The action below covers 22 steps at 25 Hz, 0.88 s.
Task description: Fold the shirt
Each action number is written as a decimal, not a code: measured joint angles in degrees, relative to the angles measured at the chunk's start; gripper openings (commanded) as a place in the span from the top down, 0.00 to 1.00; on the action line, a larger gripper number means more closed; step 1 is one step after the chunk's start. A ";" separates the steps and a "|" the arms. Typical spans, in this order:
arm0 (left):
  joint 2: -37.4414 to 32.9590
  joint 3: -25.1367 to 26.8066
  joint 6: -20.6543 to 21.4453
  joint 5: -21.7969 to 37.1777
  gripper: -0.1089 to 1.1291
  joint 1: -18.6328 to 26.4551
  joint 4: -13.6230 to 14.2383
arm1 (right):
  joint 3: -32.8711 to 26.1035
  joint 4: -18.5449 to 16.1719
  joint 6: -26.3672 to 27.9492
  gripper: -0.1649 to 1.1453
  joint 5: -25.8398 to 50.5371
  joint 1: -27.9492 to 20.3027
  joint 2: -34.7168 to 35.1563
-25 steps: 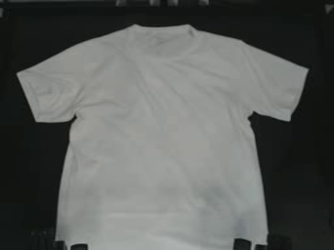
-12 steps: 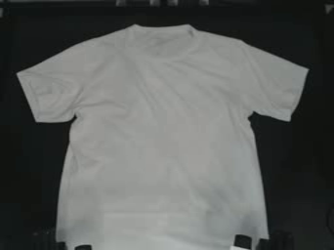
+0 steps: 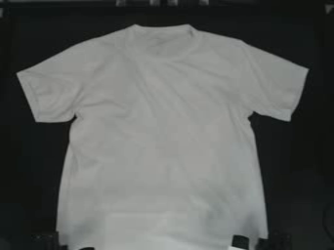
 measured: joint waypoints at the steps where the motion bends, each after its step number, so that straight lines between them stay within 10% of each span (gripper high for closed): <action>1: 0.00 0.00 0.00 0.00 0.24 0.00 -0.09 | 0.09 0.00 0.00 0.13 -0.18 0.00 0.09; 8: 0.18 0.97 0.35 -3.34 0.32 0.18 -3.16 | 2.02 2.64 -0.26 0.22 -4.04 -0.09 0.18; 18: -0.26 1.85 1.76 -6.15 0.87 0.18 -4.92 | 2.99 4.75 -1.85 0.85 -8.35 -0.35 0.26; 22: -0.18 1.41 3.60 -4.48 0.90 0.18 -4.83 | 2.37 4.57 -2.46 0.82 -7.73 -0.26 0.26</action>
